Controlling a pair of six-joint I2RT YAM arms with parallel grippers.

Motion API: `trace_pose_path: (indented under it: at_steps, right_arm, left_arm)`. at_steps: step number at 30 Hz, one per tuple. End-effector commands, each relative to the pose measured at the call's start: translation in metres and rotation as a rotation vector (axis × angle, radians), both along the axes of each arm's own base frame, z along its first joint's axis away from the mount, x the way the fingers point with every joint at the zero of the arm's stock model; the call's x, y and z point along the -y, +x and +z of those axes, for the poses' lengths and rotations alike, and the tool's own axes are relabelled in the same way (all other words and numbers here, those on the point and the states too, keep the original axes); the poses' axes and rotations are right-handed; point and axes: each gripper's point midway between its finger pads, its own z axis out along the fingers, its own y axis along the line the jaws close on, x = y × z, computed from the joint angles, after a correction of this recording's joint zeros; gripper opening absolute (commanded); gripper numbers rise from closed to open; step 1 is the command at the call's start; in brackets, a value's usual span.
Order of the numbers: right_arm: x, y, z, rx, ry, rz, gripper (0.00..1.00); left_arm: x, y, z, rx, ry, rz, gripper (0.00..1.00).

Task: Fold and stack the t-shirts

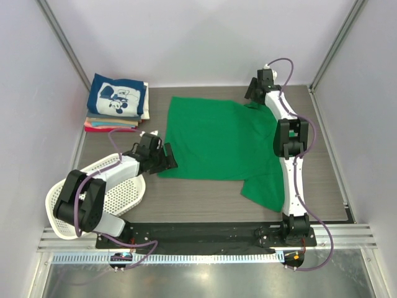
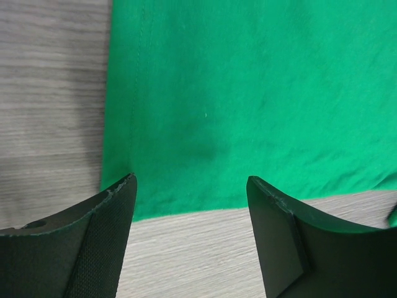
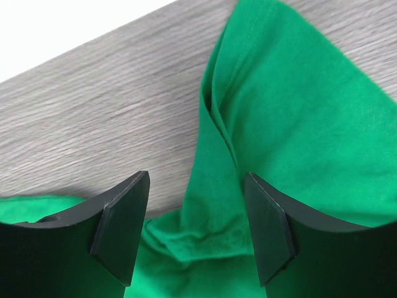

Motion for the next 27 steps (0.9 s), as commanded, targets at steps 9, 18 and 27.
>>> trace_pose_path:
  at_steps: [9, 18, 27]
  right_arm:
    - [-0.016, 0.017, 0.007, 0.069, 0.058, 0.014, 0.67]
    - [-0.104, 0.045, 0.072, 0.293, 0.459, 0.186, 0.69]
    - [-0.143, 0.030, 0.247, 0.776, 0.740, 0.514, 0.74]
  left_arm:
    - [0.008, 0.017, 0.016, 0.087, -0.094, 0.003, 0.65]
    - [0.007, 0.016, 0.016, 0.096, -0.105, 0.013, 0.60]
    - [0.005, 0.016, 0.017, 0.103, -0.108, 0.023, 0.57]
